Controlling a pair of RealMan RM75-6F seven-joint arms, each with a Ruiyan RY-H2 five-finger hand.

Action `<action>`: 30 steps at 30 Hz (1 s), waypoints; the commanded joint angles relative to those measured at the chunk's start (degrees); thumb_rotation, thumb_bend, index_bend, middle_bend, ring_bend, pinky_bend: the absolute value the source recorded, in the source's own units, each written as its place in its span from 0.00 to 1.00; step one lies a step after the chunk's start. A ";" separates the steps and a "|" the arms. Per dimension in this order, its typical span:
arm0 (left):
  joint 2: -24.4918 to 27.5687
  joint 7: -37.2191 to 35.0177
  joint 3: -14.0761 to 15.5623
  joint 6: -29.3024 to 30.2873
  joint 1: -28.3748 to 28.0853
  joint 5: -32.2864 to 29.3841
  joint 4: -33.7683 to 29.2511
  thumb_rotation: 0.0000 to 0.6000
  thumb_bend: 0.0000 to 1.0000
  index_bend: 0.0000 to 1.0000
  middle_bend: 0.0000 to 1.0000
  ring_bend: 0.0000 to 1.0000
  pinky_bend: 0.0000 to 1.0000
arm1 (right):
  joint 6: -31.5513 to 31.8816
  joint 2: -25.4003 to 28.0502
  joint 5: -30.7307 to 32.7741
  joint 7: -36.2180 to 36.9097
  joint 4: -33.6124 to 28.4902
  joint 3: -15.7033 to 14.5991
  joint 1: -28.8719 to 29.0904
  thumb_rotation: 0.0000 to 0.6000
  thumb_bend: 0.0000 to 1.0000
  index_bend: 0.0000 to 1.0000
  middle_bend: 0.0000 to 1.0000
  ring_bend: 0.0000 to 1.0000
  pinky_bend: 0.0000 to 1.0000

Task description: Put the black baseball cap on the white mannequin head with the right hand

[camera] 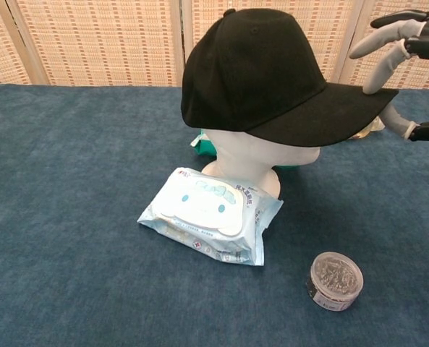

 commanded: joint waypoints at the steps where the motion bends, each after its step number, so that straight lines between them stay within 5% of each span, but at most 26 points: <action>1: -0.01 0.01 0.01 0.00 0.00 0.01 -0.01 1.00 0.13 0.50 0.51 0.40 0.68 | -0.51 0.02 -0.10 -0.18 0.11 -0.17 -0.16 1.00 0.46 0.53 0.32 0.15 0.14; 9: 0.04 0.00 0.03 -0.01 0.00 -0.01 -0.06 1.00 0.13 0.50 0.51 0.40 0.68 | -3.14 0.14 -0.09 -1.59 0.23 -0.43 -0.53 1.00 0.35 0.24 0.28 0.12 0.12; 15: 0.05 0.05 0.07 0.01 0.01 0.04 -0.05 1.00 0.13 0.50 0.51 0.40 0.68 | -4.72 0.59 -0.42 -3.50 0.05 -0.92 -0.76 1.00 0.05 0.01 0.22 0.07 0.12; 30: 0.20 0.15 0.01 0.55 0.13 0.33 -0.30 1.00 0.13 0.50 0.51 0.40 0.68 | -1.46 6.36 -1.96 -10.79 -6.51 -1.75 -1.28 1.00 0.00 0.00 0.14 0.01 0.10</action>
